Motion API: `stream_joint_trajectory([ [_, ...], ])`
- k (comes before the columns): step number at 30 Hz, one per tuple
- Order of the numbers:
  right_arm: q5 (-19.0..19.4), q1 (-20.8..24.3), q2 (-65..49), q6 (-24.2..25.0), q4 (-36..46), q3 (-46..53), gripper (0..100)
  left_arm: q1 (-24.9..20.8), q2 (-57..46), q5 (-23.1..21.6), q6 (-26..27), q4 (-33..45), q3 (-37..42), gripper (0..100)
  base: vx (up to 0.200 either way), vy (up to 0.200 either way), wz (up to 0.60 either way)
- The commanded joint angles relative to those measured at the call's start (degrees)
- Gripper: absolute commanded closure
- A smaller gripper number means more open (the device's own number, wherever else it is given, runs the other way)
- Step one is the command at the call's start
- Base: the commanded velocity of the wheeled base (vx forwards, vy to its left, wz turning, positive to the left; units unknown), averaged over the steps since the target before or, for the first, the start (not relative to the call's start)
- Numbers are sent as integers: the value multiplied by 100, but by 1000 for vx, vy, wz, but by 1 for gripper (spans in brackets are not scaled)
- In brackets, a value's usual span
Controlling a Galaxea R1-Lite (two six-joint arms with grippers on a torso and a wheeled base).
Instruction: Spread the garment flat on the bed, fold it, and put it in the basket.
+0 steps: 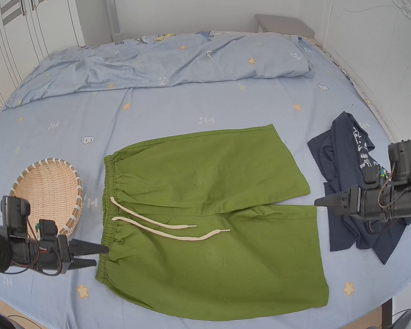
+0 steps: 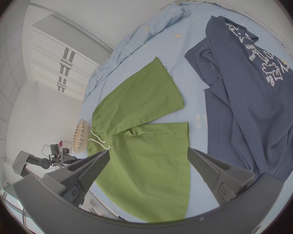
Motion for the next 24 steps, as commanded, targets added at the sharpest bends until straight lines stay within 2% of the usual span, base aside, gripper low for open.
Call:
stream_joint_trajectory([
  [1, 66, 83, -792, 179, -608, 928, 0, 385, -94, -330, 387, -306, 910, 0, 0, 0, 0],
  [6, 66, 100, -976, 258, -775, 998, 0, 464, 64, -330, 959, -288, 998, 0, 0, 0, 0],
  [11, 40, 364, -1055, 285, -793, 1077, 0, 482, 363, -339, 1002, -332, 963, 0, 0, 0, 0],
  [24, 40, 373, -1046, 276, -801, 1086, 0, 499, 1127, -269, 1046, -798, 875, 0, 0, 0, 0],
])
